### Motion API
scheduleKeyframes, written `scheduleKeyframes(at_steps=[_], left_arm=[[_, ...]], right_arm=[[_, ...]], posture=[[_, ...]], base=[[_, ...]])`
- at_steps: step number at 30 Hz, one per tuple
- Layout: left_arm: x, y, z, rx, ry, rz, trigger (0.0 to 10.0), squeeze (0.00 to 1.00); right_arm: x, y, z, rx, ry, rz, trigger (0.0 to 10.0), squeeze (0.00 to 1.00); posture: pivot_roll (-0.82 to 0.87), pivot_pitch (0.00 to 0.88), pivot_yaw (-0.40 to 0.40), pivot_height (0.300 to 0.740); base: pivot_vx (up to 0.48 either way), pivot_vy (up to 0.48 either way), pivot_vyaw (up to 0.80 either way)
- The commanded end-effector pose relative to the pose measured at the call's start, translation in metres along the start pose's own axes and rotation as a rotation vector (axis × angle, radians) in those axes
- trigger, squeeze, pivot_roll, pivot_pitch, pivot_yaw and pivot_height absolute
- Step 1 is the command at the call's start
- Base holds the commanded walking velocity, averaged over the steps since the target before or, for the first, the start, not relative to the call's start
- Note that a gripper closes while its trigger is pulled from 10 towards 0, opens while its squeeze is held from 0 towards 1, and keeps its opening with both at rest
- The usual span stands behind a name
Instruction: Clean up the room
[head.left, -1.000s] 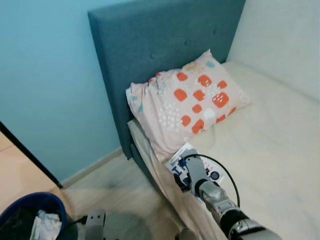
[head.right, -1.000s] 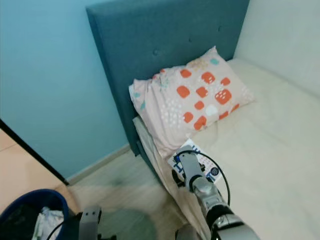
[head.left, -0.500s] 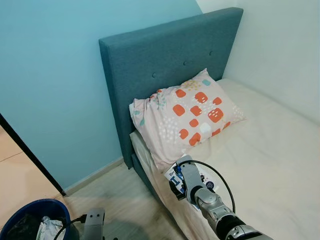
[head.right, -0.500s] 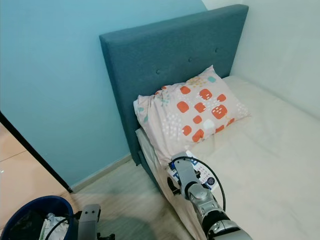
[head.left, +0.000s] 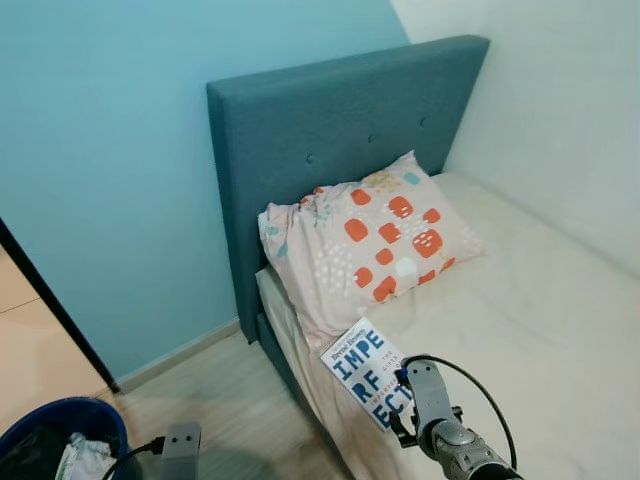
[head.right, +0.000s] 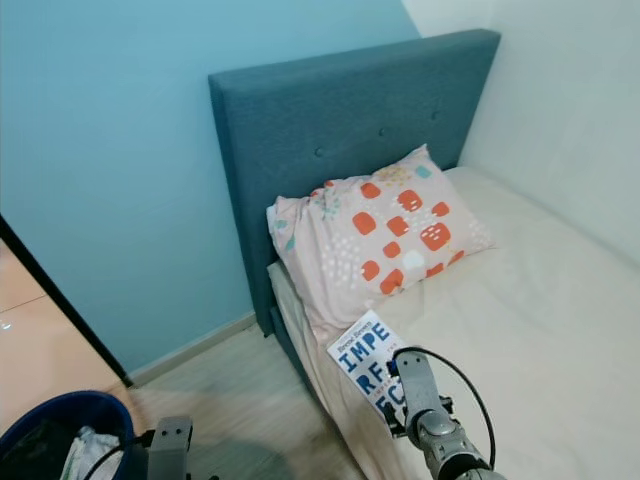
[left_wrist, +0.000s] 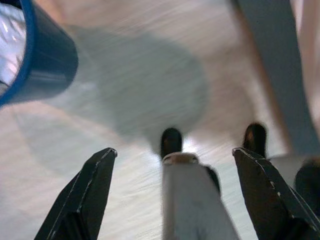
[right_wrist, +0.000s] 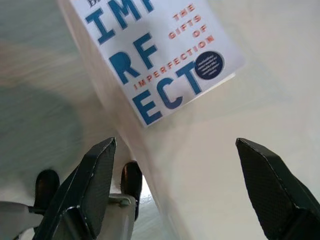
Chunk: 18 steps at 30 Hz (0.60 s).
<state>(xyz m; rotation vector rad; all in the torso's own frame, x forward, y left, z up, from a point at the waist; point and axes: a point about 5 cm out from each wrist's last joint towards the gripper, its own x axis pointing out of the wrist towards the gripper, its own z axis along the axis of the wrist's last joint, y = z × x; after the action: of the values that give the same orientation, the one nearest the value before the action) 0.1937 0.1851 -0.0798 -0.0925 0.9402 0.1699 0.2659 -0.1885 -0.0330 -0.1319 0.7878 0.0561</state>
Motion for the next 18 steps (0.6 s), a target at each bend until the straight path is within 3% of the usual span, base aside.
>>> scheduleKeyframes(at_steps=[1, 3, 5, 8, 9, 13, 14, 15, 18], left_arm=[[-0.001, 0.003, -0.01, -0.04, 0.03, 0.025, 10.0, 0.0], [-0.001, 0.003, -0.01, -0.051, 0.03, 0.027, 10.0, 0.0], [-0.005, 0.004, -0.028, 0.024, 0.079, 0.025, 10.0, 0.0], [-0.006, 0.004, -0.034, 0.058, 0.094, 0.021, 10.0, 0.0], [-0.008, 0.008, -0.04, 0.114, 0.101, 0.008, 10.0, 0.0], [-0.01, 0.014, -0.044, 0.148, 0.093, 0.003, 10.0, 0.0], [-0.011, 0.025, -0.045, 0.154, 0.084, 0.015, 10.0, 0.0], [-0.011, 0.025, -0.045, 0.154, 0.084, 0.015, 10.0, 0.0], [-0.013, 0.051, -0.038, 0.097, 0.059, 0.064, 10.0, 0.0]], right_arm=[[0.0, -0.002, 0.001, 0.016, -0.002, -0.003, 10.0, 0.0], [0.0, -0.002, 0.002, 0.014, -0.003, -0.002, 10.0, 0.0], [0.001, -0.001, 0.009, -0.043, -0.025, -0.02, 10.0, 0.0], [0.001, -0.001, 0.01, -0.038, -0.036, -0.026, 10.0, 0.0], [0.001, -0.003, 0.012, 0.021, -0.056, -0.035, 10.0, 0.0], [0.001, -0.004, 0.012, 0.072, -0.068, -0.035, 10.0, 0.0], [0.001, -0.002, 0.013, 0.097, -0.074, -0.021, 10.0, 0.0], [0.001, -0.002, 0.013, 0.097, -0.074, -0.021, 10.0, 0.0], [0.002, 0.003, 0.019, 0.074, -0.082, -0.009, 10.0, 0.0]], posture=[[-0.08, 0.065, -0.154, 0.74], [-0.07, 0.064, -0.154, 0.74], [-0.05, 0.051, -0.134, 0.74], [-0.03, 0.048, -0.126, 0.74], [0.02, 0.044, -0.115, 0.74], [0.05, 0.04, -0.104, 0.74], [0.08, 0.031, -0.092, 0.74], [0.08, 0.031, -0.092, 0.74], [0.05, 0.025, -0.079, 0.74]], base=[[0.0, 0.0, 0.0], [0.0, 0.0, 0.0], [0.0, 0.0, 0.0], [0.0, 0.0, 0.0], [0.0, 0.0, 0.0], [0.0, 0.0, 0.0], [0.0, 0.0, 0.0], [0.0, 0.0, 0.0], [0.0, 0.0, 0.0]])
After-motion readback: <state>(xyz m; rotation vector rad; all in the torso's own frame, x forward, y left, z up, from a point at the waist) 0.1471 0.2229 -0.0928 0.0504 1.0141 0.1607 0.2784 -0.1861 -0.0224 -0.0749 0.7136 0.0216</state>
